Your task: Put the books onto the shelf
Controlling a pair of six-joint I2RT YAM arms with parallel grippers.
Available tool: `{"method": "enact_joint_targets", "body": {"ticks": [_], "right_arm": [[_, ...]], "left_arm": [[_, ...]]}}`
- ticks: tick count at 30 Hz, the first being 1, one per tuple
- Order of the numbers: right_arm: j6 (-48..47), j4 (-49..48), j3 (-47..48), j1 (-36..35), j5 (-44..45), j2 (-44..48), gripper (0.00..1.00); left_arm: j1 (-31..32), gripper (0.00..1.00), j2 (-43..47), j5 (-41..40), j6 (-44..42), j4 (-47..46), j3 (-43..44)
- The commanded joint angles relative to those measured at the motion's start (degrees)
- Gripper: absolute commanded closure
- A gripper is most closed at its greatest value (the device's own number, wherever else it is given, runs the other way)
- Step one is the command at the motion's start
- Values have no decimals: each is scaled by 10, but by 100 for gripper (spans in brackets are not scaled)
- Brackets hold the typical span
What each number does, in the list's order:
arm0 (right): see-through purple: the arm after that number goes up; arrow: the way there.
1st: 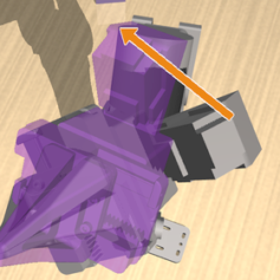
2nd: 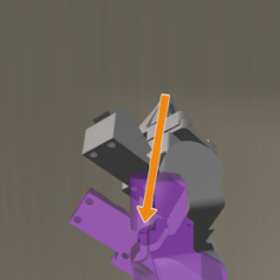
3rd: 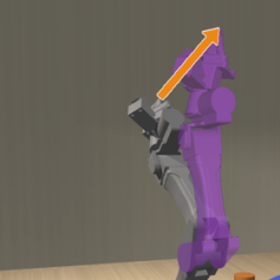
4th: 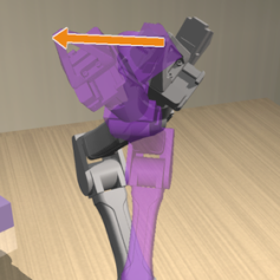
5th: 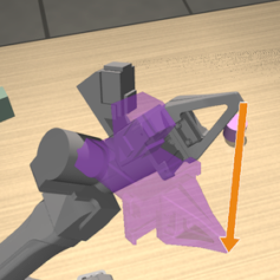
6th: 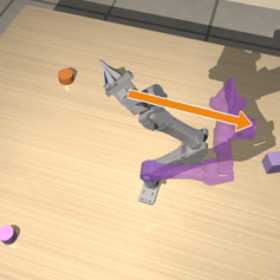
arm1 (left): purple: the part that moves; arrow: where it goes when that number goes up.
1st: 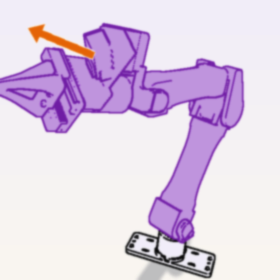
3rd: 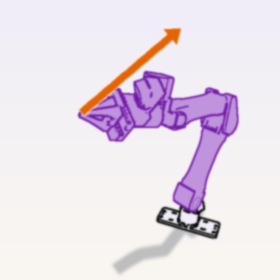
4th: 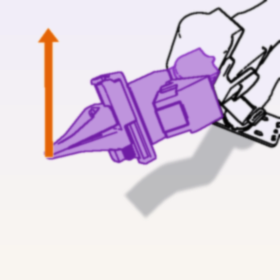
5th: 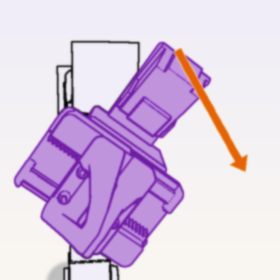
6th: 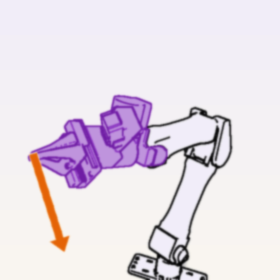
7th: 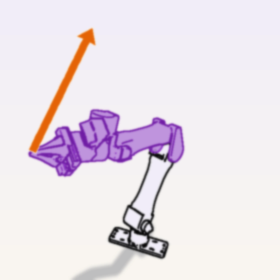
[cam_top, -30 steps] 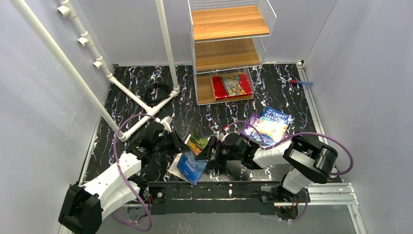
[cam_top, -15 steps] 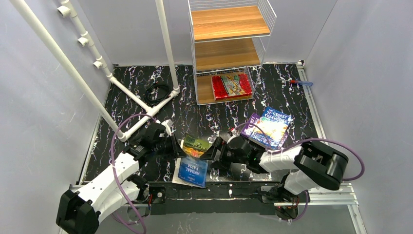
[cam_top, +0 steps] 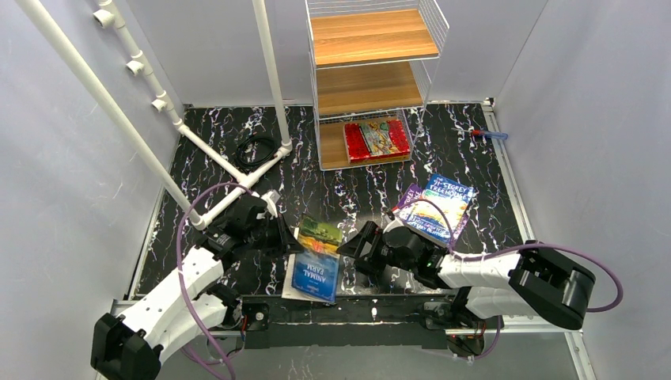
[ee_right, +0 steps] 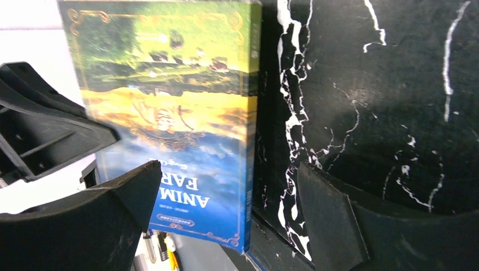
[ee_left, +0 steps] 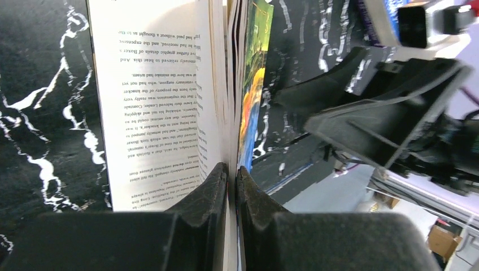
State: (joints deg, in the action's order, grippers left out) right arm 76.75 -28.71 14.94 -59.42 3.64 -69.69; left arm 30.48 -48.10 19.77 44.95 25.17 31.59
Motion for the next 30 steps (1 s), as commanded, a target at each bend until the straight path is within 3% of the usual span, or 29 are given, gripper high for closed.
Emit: {"method": "enact_joint_targets", "body": {"ticks": [1, 14, 15, 21, 24, 26, 30], "right_arm": [[-12, -120, -23, 0, -25, -33, 1], [-17, -436, -11, 0, -146, -147, 6], [-16, -453, -2, -1, -157, -156, 8], [28, -596, -11, -1, -156, -208, 45], [41, -635, -30, 0, -144, -226, 57], [44, -638, -37, -1, -144, -231, 54], [46, -633, -45, 0, -137, -226, 31]], "left_arm": [[-6, 100, 23, 48, 31, -13, 57], [-37, 100, 19, 128, 60, -78, 36], [-38, 100, 17, 131, 61, -82, 34], [-43, 100, 16, 128, 58, -82, 31], [-45, 100, 19, 124, 52, -73, 35], [-46, 100, 20, 125, 47, -65, 37], [-50, 100, 21, 122, 40, -57, 38]]}}
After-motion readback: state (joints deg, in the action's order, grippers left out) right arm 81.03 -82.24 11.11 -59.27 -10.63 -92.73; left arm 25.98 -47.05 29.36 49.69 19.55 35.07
